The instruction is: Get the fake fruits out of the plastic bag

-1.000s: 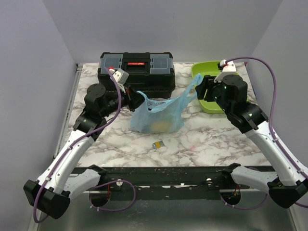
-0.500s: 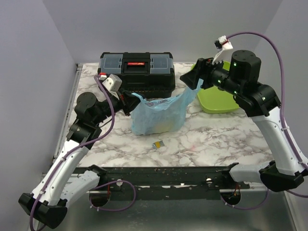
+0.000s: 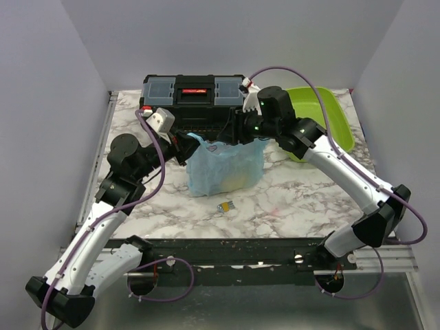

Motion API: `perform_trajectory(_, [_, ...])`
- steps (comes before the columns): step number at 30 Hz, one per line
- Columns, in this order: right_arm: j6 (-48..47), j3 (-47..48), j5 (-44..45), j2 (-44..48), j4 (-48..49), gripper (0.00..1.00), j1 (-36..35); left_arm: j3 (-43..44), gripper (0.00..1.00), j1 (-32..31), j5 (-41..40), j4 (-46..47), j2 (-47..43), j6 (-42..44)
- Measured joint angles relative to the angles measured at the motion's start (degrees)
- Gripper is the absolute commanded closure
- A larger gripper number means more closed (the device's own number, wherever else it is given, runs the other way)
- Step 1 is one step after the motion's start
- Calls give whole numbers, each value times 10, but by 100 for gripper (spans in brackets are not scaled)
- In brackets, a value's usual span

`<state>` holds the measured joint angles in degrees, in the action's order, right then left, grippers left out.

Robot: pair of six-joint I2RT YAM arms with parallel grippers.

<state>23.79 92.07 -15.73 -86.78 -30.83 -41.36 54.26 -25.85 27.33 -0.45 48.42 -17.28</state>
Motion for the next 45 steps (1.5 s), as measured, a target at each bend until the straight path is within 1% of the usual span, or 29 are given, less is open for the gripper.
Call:
perform_trajectory(5, [5,-42,20,-4,23,56,-14,0,100,-5,-8,-1,-4,3])
perform_trajectory(12, [14,-149,49,8,62,60,-28,-1,100,-10,-18,-9,-7,4])
perform_trajectory(15, [30,-239,64,46,103,60,-32,-2,100,-15,-37,-21,-8,3])
perform_trajectory(20, [80,-452,73,150,209,58,-41,-25,100,-24,-96,-67,-23,-20])
perform_trajectory(21, [90,-491,73,156,229,57,-42,-35,100,-24,-108,-81,-34,-25])
perform_trajectory(23, [102,-539,77,165,254,56,-52,-54,100,-24,-125,-117,-62,-31])
perform_trajectory(24, [107,-559,80,165,266,55,-59,-65,97,-24,-132,-142,-82,-34])
perform_trajectory(26, [112,-587,85,171,289,53,-72,-79,83,-24,-141,-190,-119,-42])
perform_trajectory(28, [112,-601,89,179,307,50,-79,-92,63,-24,-143,-229,-152,-56])
perform_trajectory(29, [112,-602,90,182,314,48,-81,-95,50,-24,-143,-244,-164,-62])
perform_trajectory(30, [111,-602,91,183,323,46,-81,-96,40,-24,-143,-259,-171,-66])
perform_trajectory(32, [109,-602,91,186,337,44,-81,-87,23,-24,-151,-302,-176,-68])
perform_trajectory(33, [107,-602,91,187,342,43,-81,-79,16,-24,-154,-316,-175,-71])
perform_trajectory(35, [106,-598,93,188,345,40,-81,-50,9,-24,-165,-347,-169,-67])
perform_trajectory(36, [105,-595,93,188,345,39,-81,-22,6,-24,-176,-362,-162,-66])
perform_trajectory(37, [104,-590,95,188,345,38,-81,10,5,-24,-185,-374,-152,-68])
perform_trajectory(39, [104,-575,99,188,346,37,-81,64,5,-24,-197,-383,-133,-71])
perform_trajectory(41, [106,-563,101,188,354,33,-82,106,5,-24,-205,-393,-116,-83])
perform_trajectory(42, [108,-555,101,187,360,30,-82,124,5,-24,-210,-403,-105,-92])
perform_trajectory(44, [112,-546,100,185,380,26,-85,144,9,-24,-216,-431,-90,-111])
perform_trajectory(45, [114,-543,100,181,395,26,-88,145,9,-24,-218,-447,-86,-119])
